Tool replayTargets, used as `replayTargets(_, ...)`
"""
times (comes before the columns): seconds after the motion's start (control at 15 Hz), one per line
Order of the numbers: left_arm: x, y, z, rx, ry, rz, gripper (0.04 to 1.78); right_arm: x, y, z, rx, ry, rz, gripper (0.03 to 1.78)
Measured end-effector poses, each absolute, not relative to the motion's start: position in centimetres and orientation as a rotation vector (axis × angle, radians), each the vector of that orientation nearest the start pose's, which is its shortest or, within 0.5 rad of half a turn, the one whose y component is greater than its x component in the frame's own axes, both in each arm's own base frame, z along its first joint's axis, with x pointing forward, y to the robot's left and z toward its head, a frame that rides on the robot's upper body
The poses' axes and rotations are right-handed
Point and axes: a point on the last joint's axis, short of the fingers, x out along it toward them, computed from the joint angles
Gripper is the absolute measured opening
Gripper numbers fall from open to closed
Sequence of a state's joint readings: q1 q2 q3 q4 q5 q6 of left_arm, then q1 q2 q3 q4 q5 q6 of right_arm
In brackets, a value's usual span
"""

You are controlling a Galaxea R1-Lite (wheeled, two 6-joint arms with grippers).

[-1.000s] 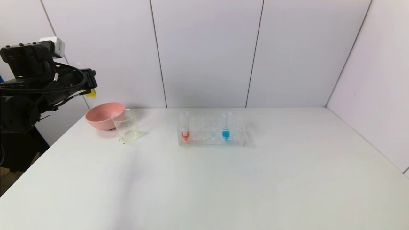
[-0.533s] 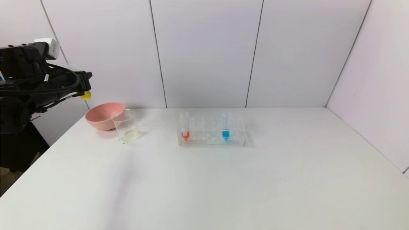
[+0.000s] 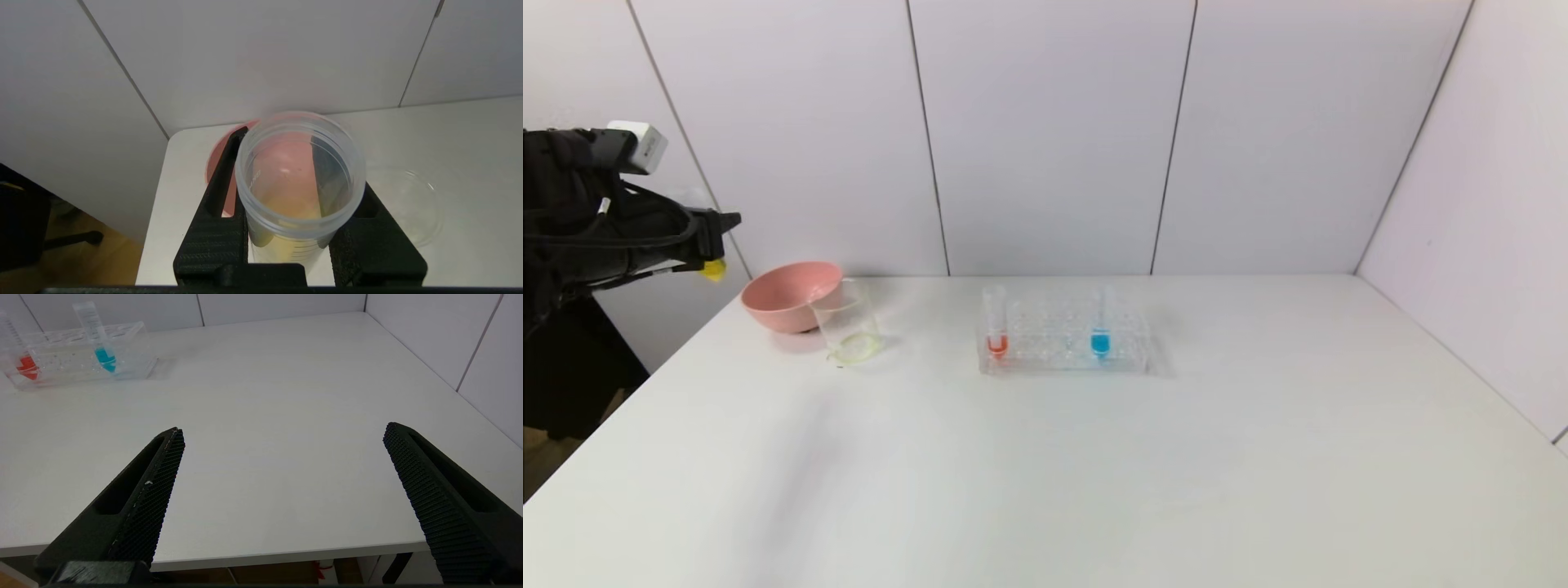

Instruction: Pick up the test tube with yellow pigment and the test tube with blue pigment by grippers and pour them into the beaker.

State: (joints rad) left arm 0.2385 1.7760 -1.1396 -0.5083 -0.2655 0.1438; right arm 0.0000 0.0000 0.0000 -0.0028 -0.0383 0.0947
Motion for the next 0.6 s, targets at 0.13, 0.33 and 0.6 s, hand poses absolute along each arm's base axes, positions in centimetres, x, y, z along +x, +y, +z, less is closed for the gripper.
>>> replayTargets(0.13,33.7,7.5,24.8,0.108,0.162,-0.103,0.54,-2.3,-0.1,7.6,0.095,-0.004,-0.038,1.77)
replayTargets(0.33,33.6,7.4,26.6,0.148,0.228,-0.14,0.54,-2.3,-0.1,7.6,0.095,-0.005,-0.038,1.77)
replayTargets(0.6,34.0,7.2,26.9,0.148,0.272,-0.162,0.54,-2.3,-0.1,7.6,0.095,-0.004,-0.038,1.77)
